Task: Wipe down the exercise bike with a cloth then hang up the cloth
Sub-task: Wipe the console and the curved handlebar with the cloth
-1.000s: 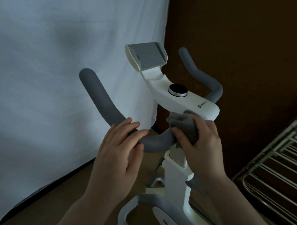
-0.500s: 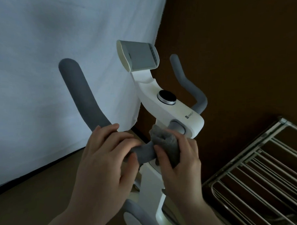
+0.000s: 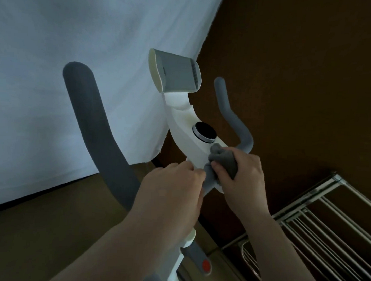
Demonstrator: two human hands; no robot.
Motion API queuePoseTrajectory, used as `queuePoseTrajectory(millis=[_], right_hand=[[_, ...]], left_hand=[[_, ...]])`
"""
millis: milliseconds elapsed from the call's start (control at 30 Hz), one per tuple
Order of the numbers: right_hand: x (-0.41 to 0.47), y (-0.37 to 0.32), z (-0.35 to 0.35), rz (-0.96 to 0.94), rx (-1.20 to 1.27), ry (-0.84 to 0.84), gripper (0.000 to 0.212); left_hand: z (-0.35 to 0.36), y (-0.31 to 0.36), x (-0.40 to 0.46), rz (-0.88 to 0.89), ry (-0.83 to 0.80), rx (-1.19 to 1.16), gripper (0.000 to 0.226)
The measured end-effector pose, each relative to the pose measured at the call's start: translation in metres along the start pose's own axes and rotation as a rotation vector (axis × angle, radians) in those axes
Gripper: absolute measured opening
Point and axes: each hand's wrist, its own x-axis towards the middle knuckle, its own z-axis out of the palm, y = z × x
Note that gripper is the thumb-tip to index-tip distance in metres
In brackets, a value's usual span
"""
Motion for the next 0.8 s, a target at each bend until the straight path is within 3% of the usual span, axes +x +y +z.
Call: queuePoseTrajectory(millis=[167, 233, 367, 633, 800], right_hand=[[0.007, 0.011, -0.012, -0.042, 0.060, -0.187, 0.036], [0.023, 0.009, -0.009, -0.037, 0.090, -0.212, 0.035], [0.031, 0.013, -0.005, -0.081, 0.092, -0.213, 0.033], [0.048, 0.029, 0.010, -0.048, 0.007, -0.055, 0.036], [0.049, 0.054, -0.003, -0.202, 0.110, -0.155, 0.039]], left_hand=[[0.008, 0.005, 0.018, -0.020, 0.078, 0.018, 0.034], [0.020, 0.002, 0.027, -0.024, -0.043, 0.005, 0.037], [0.031, -0.001, 0.033, -0.105, 0.077, -0.011, 0.028], [0.043, 0.007, 0.042, -0.183, 0.118, 0.052, 0.027], [0.051, 0.008, 0.050, -0.243, 0.177, 0.093, 0.038]])
